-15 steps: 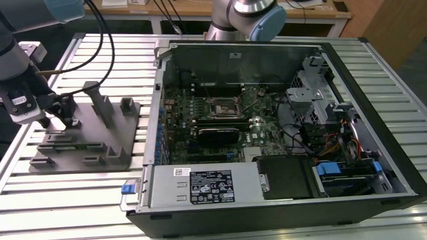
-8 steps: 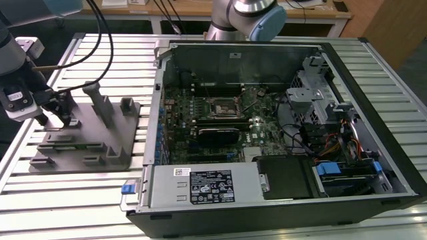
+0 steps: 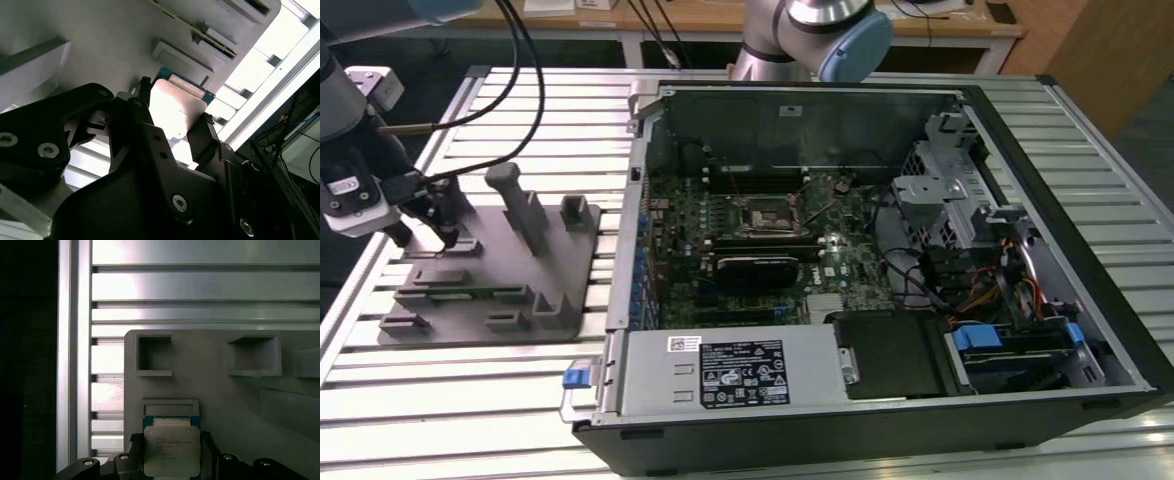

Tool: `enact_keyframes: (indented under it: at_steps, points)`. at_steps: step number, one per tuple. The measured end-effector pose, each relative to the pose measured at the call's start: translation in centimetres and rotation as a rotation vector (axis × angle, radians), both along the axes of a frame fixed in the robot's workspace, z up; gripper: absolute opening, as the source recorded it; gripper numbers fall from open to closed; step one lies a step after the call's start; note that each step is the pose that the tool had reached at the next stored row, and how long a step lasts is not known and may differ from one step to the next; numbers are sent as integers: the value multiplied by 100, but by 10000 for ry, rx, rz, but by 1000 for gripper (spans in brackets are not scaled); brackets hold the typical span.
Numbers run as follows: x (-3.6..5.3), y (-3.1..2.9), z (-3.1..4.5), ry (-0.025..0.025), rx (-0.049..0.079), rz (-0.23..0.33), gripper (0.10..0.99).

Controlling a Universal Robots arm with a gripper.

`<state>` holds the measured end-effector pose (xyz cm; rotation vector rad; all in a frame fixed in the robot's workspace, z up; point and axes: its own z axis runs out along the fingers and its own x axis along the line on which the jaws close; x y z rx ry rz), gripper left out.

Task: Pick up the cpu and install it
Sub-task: 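Pick up the cpu and move it towards the insertion slot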

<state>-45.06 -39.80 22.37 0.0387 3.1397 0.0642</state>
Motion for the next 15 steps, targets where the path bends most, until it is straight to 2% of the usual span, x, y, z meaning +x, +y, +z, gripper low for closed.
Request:
enact_keyframes:
  at_steps: [15]
  points:
    - [0, 0, 128, -2, 0, 0, 541]
